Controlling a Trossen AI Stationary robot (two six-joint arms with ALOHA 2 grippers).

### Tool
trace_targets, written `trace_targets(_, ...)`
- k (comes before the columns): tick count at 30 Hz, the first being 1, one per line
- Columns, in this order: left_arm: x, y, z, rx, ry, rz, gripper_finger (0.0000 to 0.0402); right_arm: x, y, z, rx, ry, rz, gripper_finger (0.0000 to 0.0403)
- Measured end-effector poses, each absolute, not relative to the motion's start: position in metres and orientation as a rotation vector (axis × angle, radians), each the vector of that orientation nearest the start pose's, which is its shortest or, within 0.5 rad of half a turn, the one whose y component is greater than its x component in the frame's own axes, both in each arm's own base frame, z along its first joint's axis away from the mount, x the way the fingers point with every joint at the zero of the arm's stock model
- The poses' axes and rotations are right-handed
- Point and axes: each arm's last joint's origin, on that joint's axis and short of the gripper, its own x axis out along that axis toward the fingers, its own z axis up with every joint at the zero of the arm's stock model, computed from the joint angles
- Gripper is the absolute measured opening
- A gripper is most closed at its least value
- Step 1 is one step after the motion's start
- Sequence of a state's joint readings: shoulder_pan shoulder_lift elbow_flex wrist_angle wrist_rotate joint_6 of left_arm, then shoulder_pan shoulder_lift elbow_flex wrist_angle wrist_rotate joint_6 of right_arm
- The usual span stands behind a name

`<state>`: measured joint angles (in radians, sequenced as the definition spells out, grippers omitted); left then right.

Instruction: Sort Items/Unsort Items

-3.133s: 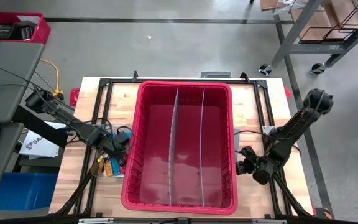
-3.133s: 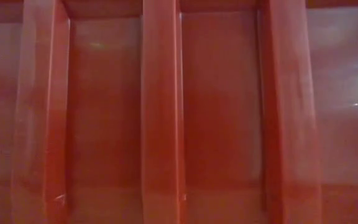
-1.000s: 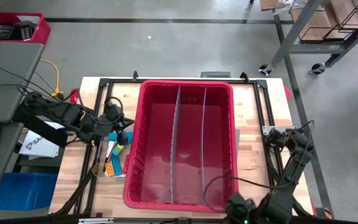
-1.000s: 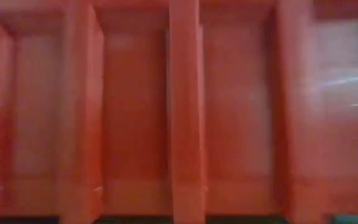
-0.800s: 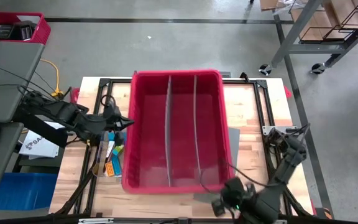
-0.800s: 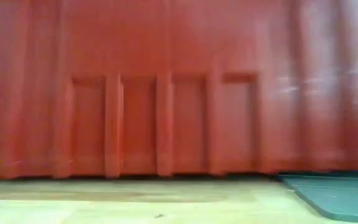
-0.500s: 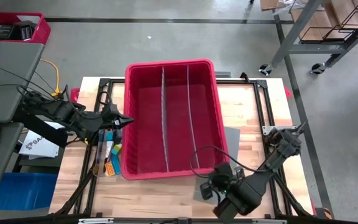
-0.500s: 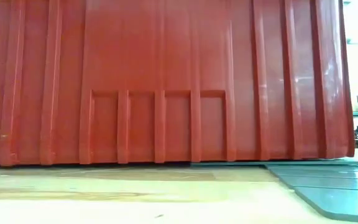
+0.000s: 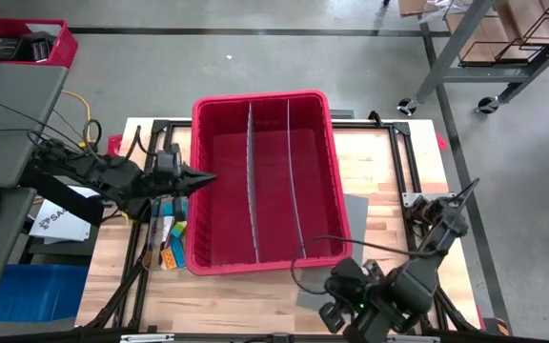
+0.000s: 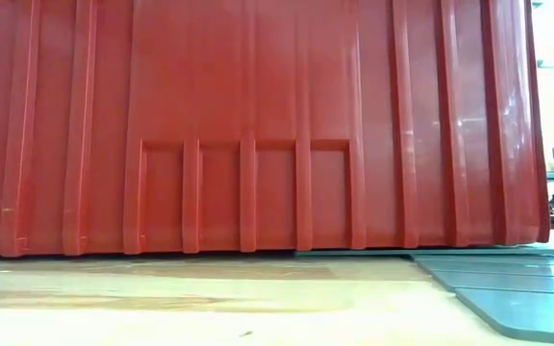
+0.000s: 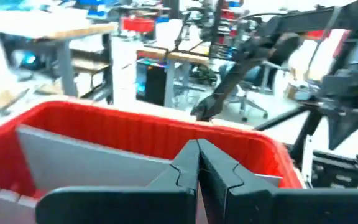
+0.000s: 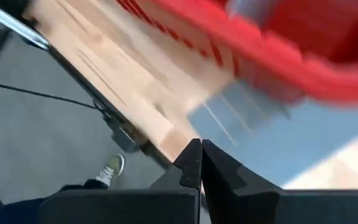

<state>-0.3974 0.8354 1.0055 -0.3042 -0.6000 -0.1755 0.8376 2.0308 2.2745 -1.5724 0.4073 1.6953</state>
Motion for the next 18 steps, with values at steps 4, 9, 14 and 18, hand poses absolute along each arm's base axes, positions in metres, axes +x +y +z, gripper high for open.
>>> trace_targets(4,0.176,-0.066,0.394,0.042,0.277,0.129,0.0000,0.244,0.297,0.344,0.776,1.170,-0.613,0.0000)
trace_targets(9,0.197,-0.099,0.400,0.091,0.396,-0.102,0.0000,0.226,0.319,0.299,0.876,1.307,-0.763,0.0000)
trace_targets(14,0.201,-0.130,0.408,0.012,0.290,-0.373,0.0000,0.236,0.335,0.250,1.083,1.268,-0.745,0.0000)
trace_targets(18,0.190,-0.139,0.423,-0.051,0.177,-0.403,0.0000,0.249,0.315,0.213,1.072,1.217,-0.854,0.0000)
